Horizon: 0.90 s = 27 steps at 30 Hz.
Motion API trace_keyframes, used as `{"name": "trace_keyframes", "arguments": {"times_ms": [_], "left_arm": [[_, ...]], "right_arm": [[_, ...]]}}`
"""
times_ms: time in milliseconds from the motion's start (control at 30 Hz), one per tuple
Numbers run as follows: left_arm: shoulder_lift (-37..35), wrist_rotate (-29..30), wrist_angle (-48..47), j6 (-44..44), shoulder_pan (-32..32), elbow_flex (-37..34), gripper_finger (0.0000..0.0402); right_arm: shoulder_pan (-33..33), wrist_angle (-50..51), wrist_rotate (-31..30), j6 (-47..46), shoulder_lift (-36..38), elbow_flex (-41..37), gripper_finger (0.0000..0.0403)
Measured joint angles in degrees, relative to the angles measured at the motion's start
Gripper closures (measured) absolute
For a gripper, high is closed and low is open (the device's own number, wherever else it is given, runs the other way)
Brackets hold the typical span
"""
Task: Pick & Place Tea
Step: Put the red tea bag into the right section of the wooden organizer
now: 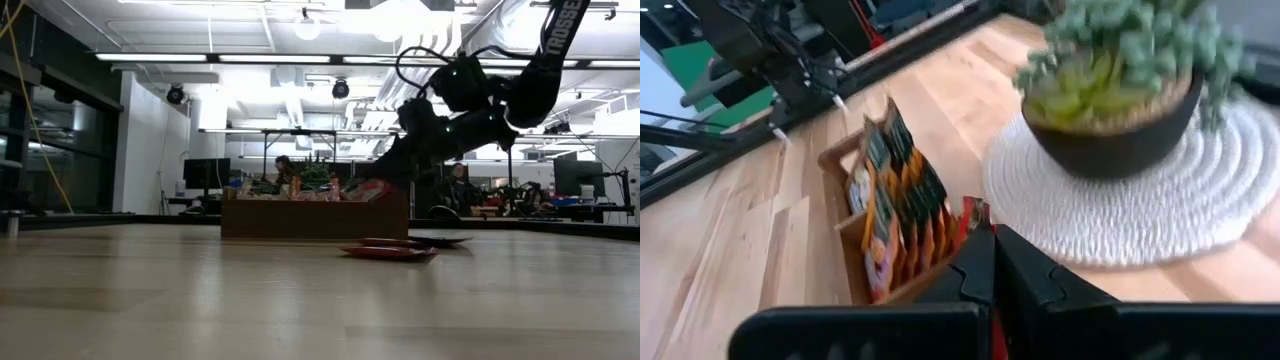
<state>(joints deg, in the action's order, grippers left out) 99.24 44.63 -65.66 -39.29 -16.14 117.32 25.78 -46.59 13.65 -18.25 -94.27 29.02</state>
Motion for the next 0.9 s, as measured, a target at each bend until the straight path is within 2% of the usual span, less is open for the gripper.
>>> {"name": "trace_keyframes", "arguments": {"times_ms": [233,900], "left_arm": [[0.0,0.0,0.0,0.0,0.0,0.0,0.0188],[0.0,-0.3,-0.5,0.3,0.0,0.0,0.0188]], "right_arm": [[-0.1,-4.9,-0.2,-2.8,-2.5,0.0,0.0403],[-1.5,-4.2,1.1,-0.8,-2.5,0.0,0.0402]]}}
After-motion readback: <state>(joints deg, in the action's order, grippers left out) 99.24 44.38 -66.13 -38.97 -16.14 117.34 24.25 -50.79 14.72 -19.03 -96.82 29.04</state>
